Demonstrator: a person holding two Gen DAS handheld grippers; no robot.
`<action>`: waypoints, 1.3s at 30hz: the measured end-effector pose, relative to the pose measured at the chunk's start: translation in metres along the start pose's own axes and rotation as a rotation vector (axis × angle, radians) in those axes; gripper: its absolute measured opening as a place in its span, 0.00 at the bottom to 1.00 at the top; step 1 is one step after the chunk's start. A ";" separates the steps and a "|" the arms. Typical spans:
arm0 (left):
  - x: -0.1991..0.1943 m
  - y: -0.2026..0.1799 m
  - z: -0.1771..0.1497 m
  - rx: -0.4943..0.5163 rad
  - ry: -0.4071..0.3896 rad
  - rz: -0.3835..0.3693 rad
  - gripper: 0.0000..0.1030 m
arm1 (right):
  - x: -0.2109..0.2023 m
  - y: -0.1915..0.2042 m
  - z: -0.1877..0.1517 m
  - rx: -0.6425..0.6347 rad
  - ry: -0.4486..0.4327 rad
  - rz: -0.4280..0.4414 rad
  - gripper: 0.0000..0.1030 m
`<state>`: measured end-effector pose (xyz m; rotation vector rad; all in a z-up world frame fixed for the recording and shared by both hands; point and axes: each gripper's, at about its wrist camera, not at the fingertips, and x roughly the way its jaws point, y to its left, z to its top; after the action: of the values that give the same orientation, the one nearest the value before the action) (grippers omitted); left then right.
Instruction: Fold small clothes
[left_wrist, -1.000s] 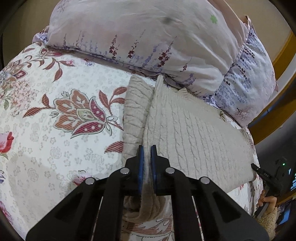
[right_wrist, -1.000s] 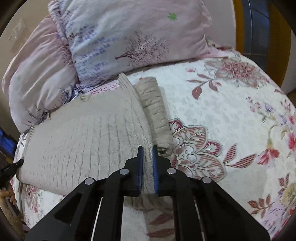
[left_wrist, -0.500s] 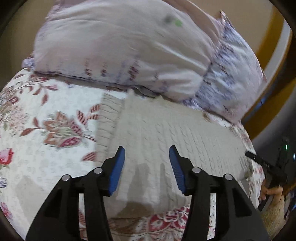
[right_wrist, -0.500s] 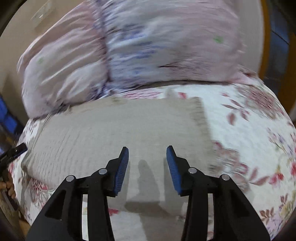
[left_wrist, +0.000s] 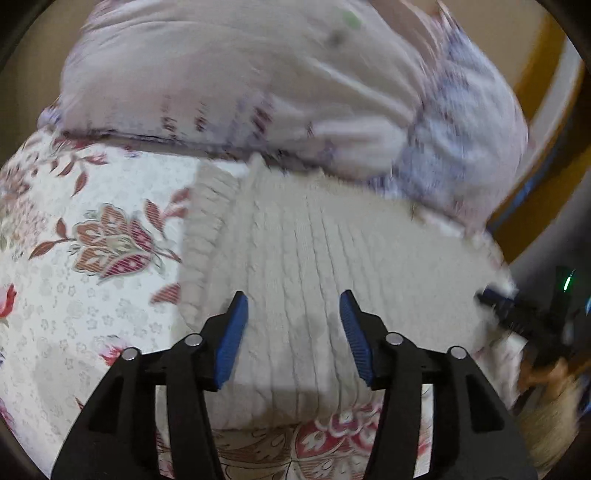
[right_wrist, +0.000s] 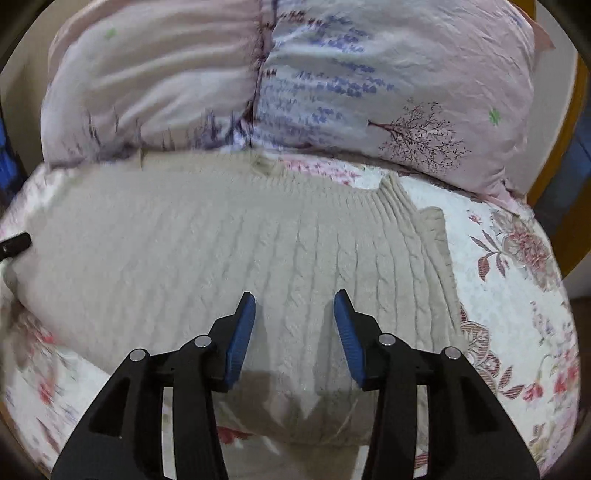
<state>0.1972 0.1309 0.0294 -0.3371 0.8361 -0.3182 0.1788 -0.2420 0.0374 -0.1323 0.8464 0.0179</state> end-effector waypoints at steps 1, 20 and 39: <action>-0.003 0.006 0.004 -0.030 -0.015 -0.003 0.63 | -0.002 -0.002 0.003 0.021 -0.015 0.036 0.48; 0.037 0.072 0.030 -0.427 0.059 -0.166 0.68 | 0.031 0.048 0.024 -0.079 0.006 0.040 0.63; 0.053 0.047 0.030 -0.412 0.092 -0.222 0.22 | 0.031 0.047 0.024 -0.071 -0.004 0.052 0.64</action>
<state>0.2598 0.1571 -0.0066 -0.8086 0.9560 -0.3688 0.2138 -0.1936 0.0247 -0.1767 0.8453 0.0966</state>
